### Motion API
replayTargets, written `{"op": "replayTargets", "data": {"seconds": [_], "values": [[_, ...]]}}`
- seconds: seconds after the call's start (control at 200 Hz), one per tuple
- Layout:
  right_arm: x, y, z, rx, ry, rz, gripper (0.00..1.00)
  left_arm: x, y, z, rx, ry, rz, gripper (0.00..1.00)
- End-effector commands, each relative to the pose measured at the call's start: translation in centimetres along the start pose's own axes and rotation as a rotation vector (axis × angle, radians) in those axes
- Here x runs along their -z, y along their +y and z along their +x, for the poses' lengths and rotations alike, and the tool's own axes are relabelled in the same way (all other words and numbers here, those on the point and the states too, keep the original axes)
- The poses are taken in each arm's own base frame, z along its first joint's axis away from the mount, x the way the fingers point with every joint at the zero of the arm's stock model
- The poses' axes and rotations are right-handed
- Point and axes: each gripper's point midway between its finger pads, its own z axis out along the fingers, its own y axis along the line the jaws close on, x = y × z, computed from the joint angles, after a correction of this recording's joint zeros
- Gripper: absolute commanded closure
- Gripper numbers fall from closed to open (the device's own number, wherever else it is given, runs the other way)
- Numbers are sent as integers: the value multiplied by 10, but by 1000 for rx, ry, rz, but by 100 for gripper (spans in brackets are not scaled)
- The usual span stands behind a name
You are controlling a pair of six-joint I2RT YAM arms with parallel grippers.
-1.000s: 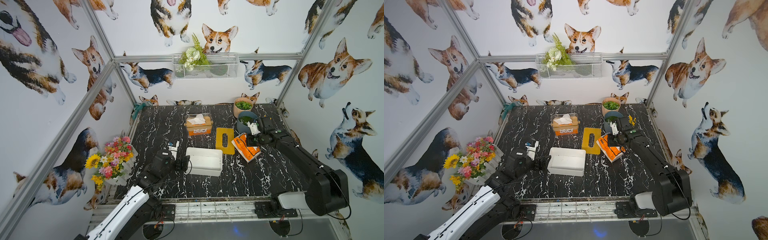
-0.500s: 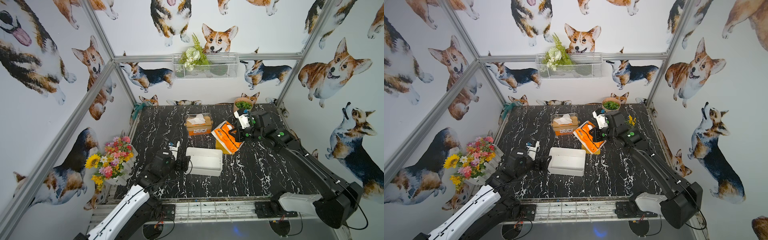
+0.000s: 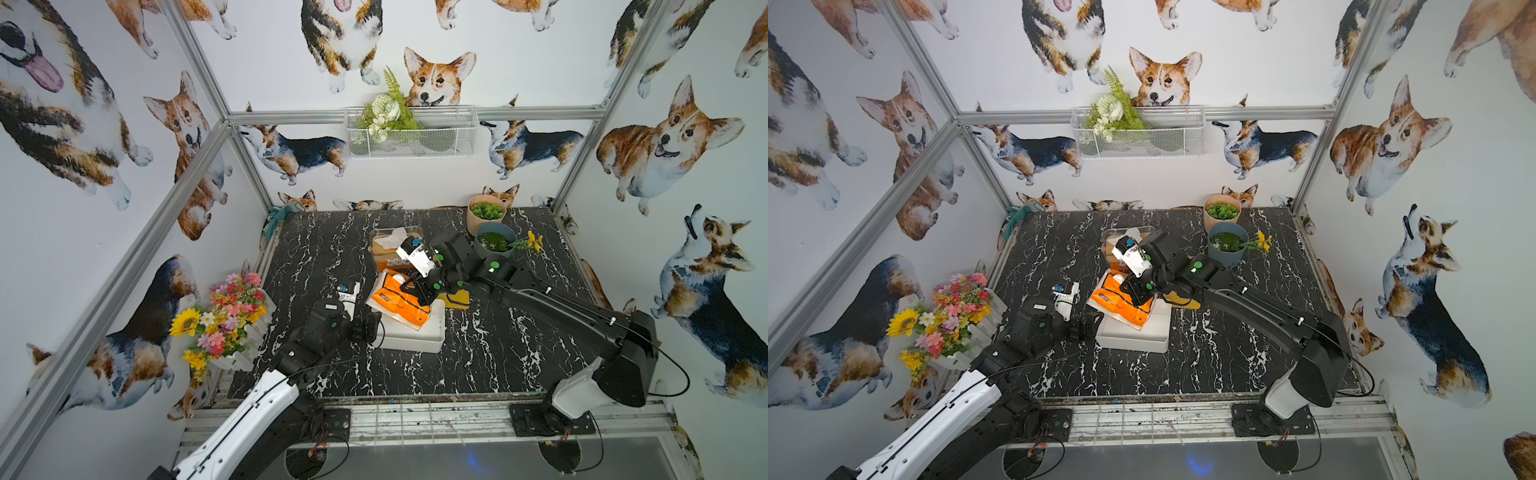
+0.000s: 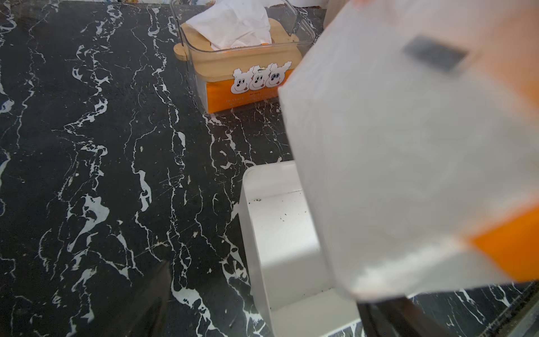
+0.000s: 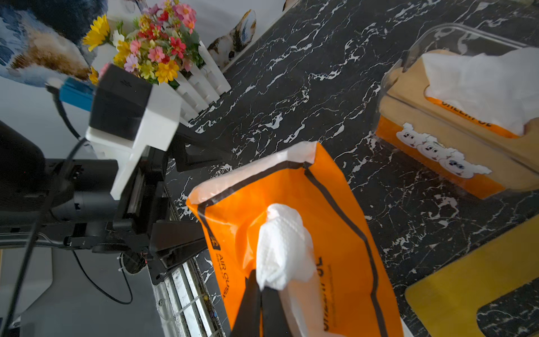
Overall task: Put the tissue paper into the tissue box
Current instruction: Place the paper towel in the tissue box.
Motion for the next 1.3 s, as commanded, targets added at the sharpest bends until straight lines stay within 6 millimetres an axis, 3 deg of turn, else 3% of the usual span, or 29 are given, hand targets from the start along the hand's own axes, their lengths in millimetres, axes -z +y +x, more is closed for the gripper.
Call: {"op": "replayTargets", "data": {"seconds": [0.0, 0.385, 0.686, 1.161, 1.296], "values": [[-7, -2, 8, 54, 35, 12, 100, 1, -2, -3, -10, -17, 13, 0], [-17, -10, 48, 116, 107, 12, 100, 6, -3, -10, -18, -50, 17, 0], [-22, -10, 64, 146, 111, -5, 100, 6, -2, -10, -18, -51, 11, 0], [-64, -10, 84, 224, 198, 30, 100, 5, -2, -9, -16, -48, 9, 0], [-70, -10, 84, 222, 212, 42, 71, 6, -1, -9, -16, -50, 8, 0]]}}
